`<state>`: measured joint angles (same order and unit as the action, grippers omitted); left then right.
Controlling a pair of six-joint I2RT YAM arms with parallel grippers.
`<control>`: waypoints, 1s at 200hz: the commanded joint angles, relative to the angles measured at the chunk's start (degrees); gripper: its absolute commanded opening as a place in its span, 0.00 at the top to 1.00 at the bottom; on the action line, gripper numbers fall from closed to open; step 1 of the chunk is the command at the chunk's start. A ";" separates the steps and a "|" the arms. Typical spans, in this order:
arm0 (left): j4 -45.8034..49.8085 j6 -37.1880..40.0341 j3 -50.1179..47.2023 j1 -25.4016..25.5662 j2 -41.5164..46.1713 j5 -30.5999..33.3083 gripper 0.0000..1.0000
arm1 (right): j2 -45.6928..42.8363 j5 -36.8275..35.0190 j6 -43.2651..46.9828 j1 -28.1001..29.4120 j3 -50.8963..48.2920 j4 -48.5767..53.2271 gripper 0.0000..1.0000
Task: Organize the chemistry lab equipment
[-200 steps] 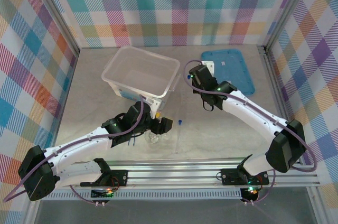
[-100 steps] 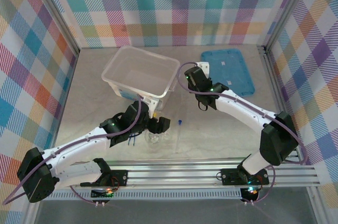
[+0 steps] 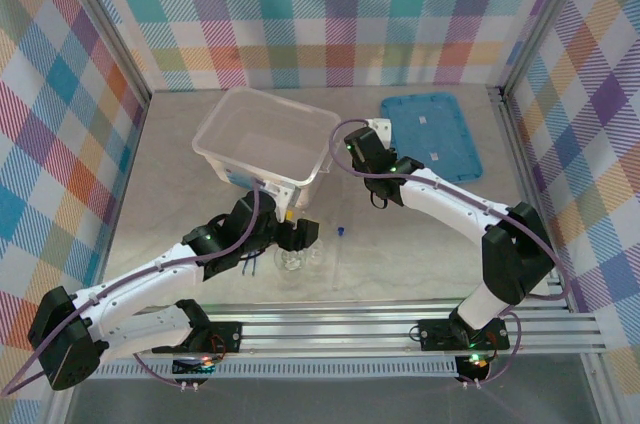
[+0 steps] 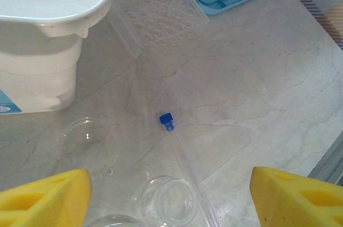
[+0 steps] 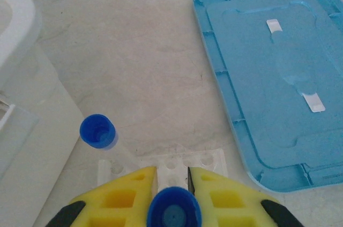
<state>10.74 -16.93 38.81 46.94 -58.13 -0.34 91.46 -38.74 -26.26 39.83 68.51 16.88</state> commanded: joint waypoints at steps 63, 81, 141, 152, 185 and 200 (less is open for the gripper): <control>0.69 -0.91 -1.43 -0.87 1.61 0.12 0.22 | 2.85 -1.48 0.44 -1.16 0.15 -3.25 0.83; 0.68 -1.00 -1.65 -0.93 1.71 -0.01 0.22 | 2.76 -1.46 0.33 -1.51 -0.30 -3.70 0.83; 0.16 -1.21 -1.89 -0.95 1.46 -0.50 0.22 | 3.33 -1.46 0.25 -2.14 -0.57 -3.44 0.83; -0.05 -1.33 -1.98 -0.93 1.36 -0.63 0.22 | 3.59 -1.47 0.08 -2.13 -0.66 -3.44 0.83; -0.28 -1.37 -2.07 -0.93 1.17 -0.63 0.22 | 3.90 -1.51 -0.85 -2.13 -1.25 -3.56 0.82; -0.28 -1.33 -1.98 -0.96 1.26 -0.63 0.23 | 4.14 -1.40 -1.13 -2.20 -1.30 -3.68 0.81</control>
<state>10.83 -17.39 37.63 46.57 -57.47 -0.54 94.70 -39.48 -26.35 38.15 68.23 13.67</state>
